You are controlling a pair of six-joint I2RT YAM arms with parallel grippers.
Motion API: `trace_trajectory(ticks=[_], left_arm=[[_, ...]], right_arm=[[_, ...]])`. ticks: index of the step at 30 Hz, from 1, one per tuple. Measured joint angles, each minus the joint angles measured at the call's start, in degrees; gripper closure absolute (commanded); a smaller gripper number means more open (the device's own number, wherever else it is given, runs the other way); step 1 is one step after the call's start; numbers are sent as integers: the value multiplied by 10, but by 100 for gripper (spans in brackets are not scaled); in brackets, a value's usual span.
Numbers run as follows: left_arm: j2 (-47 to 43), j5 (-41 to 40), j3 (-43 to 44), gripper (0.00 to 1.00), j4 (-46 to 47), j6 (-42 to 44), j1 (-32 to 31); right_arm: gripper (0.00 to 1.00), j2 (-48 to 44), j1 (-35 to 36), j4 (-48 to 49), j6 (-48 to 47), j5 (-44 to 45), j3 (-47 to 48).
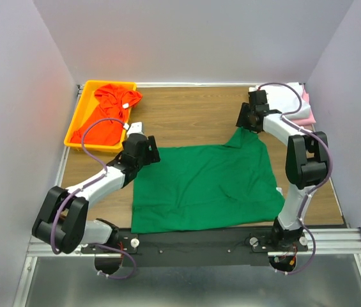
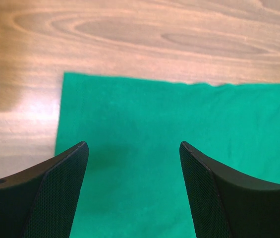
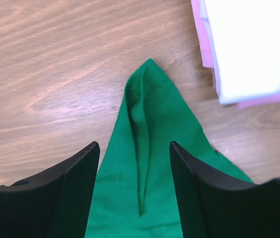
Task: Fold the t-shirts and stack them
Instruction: Fold the tshirt
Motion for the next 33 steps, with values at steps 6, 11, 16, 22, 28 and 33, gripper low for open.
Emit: trace_trajectory(ticks=[6, 11, 16, 22, 28, 33], left_arm=[[18, 13, 11, 18, 11, 23, 26], [22, 19, 12, 18, 12, 33, 36], [22, 23, 12, 18, 14, 39, 41], [22, 26, 12, 18, 16, 43, 46], [22, 26, 12, 18, 16, 46, 52], [33, 26, 17, 18, 16, 50, 56]], right_arm=[[39, 49, -7, 7, -10, -24, 12], [43, 73, -9, 14, -16, -38, 23], [50, 80, -10, 23, -25, -42, 31], [67, 87, -10, 28, -35, -45, 35], [71, 87, -10, 29, -39, -47, 35], [83, 86, -10, 31, -39, -46, 34]])
